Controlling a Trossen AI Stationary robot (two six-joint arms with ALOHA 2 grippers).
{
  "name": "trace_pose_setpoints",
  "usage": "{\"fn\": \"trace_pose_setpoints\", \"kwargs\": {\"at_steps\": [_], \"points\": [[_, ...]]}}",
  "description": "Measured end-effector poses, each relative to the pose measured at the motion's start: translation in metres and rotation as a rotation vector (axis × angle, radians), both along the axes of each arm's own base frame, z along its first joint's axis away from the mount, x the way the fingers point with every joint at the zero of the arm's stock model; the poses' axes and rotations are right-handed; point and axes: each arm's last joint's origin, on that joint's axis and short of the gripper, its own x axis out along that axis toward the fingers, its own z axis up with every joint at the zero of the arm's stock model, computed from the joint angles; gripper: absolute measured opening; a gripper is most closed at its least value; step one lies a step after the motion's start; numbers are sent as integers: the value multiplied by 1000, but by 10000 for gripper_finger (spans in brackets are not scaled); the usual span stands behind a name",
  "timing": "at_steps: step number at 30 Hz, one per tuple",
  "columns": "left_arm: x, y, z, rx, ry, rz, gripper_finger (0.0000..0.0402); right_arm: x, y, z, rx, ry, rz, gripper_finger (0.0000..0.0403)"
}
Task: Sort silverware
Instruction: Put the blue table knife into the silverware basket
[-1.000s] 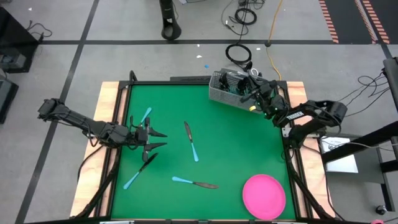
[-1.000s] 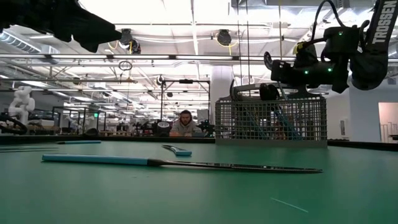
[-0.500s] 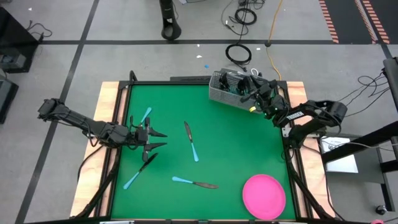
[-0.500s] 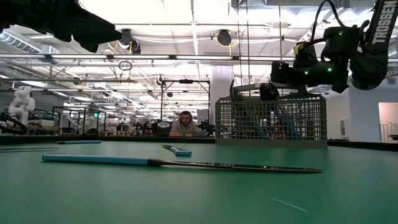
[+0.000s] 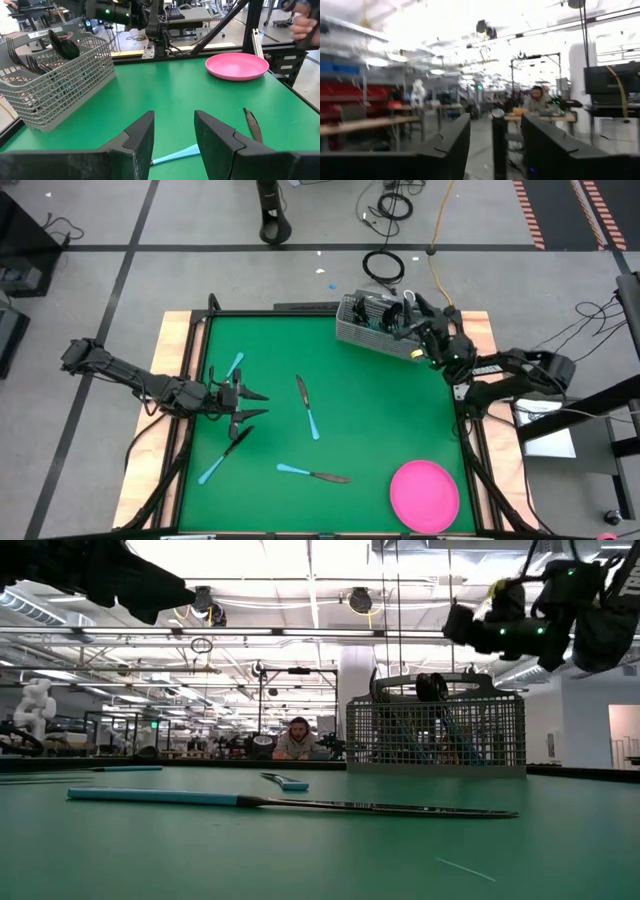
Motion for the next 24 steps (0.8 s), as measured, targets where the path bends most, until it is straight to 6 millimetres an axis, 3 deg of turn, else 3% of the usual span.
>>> {"fn": "trace_pose_setpoints", "kwargs": {"at_steps": [12,24], "points": [[0,0,0,0,-1,0,143,12,27,23,-55,6,228,169],[0,0,0,-1,-2,0,143,93,38,66,251,590,405,169]]}}
